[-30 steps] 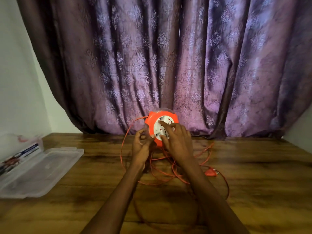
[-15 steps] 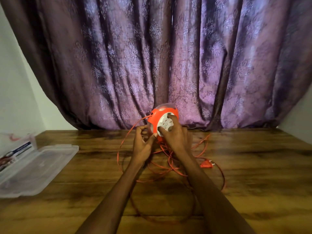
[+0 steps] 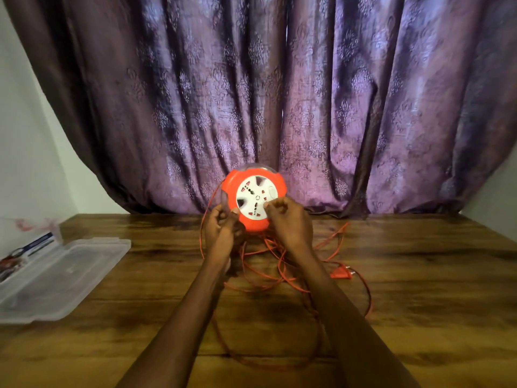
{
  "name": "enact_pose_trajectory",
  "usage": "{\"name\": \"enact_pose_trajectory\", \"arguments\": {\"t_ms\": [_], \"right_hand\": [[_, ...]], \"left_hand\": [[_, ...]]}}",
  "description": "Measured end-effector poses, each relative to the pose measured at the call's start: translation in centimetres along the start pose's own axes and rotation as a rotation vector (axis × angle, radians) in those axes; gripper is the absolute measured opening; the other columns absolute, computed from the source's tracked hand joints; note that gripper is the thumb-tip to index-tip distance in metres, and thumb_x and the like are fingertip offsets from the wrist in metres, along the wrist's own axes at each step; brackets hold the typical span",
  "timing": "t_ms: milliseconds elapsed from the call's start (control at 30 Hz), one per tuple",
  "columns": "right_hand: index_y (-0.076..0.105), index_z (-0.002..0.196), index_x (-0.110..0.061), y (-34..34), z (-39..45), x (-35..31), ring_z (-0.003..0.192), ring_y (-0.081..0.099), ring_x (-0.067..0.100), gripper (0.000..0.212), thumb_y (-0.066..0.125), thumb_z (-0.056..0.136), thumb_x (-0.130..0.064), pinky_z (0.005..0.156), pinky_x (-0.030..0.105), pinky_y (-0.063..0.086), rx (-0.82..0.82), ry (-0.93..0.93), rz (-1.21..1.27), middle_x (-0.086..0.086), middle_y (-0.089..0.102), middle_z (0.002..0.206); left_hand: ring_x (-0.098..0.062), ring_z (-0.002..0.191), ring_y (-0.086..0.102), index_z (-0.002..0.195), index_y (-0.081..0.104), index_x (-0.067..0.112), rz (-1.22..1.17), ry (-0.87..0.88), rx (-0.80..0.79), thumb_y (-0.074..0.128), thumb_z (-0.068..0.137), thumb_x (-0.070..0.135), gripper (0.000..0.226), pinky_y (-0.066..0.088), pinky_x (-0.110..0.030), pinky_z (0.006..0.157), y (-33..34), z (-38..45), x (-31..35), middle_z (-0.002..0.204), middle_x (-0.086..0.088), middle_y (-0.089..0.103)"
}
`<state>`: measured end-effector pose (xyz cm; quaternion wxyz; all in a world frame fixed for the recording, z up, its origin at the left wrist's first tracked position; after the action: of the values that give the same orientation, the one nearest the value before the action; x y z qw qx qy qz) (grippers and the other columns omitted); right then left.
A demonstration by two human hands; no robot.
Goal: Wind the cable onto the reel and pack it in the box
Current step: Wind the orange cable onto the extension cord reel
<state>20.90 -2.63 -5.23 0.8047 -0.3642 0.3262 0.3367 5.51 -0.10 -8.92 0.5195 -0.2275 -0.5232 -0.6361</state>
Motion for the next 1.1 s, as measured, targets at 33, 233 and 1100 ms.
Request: {"name": "enact_pose_trajectory", "arguments": {"t_ms": [33,233,1100], "right_hand": [[0.068,0.097,-0.027,-0.3,-0.1,0.1,0.087,0.064,0.02,0.014,0.064,0.088,-0.036,0.074,0.037,0.052,0.067,-0.206,-0.176,-0.005,0.071,0.096],[0.063,0.124,-0.042,-0.7,-0.6,-0.2,0.133,0.042,0.029,0.051,0.063,0.079,-0.017,0.099,0.041,0.038,-0.09,-0.724,-0.537,0.002,0.048,0.144],[0.067,0.088,-0.018,-0.1,0.1,1.1,0.055,0.063,0.017,0.025,0.069,0.087,-0.043,0.057,0.034,0.05,-0.038,0.202,0.249,0.004,0.076,0.077]], "left_hand": [[-0.011,0.055,0.048,0.102,0.062,0.017,-0.013,-0.025,-0.008,0.063,0.094,0.006,0.014,0.043,-0.024,0.049,-0.2,0.2,0.4,0.077,-0.004,0.05],[-0.017,0.063,0.047,0.094,0.064,0.014,0.129,-0.025,-0.114,0.061,0.096,0.006,0.008,0.038,-0.028,0.057,-1.0,0.8,2.2,0.077,-0.015,0.057],[-0.006,0.053,0.049,0.101,0.06,0.022,0.106,0.013,-0.069,0.064,0.095,0.012,0.012,0.044,-0.02,0.048,0.4,-0.5,-1.0,0.069,0.004,0.055]]}}
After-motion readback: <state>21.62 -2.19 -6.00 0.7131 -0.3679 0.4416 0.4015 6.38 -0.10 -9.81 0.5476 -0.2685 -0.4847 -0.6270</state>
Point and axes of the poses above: each hand's wrist, its own z-axis towards the middle knuckle, its own y-axis out of the palm, x = y × z, the point moved 1 cm from there along z, towards the middle knuckle
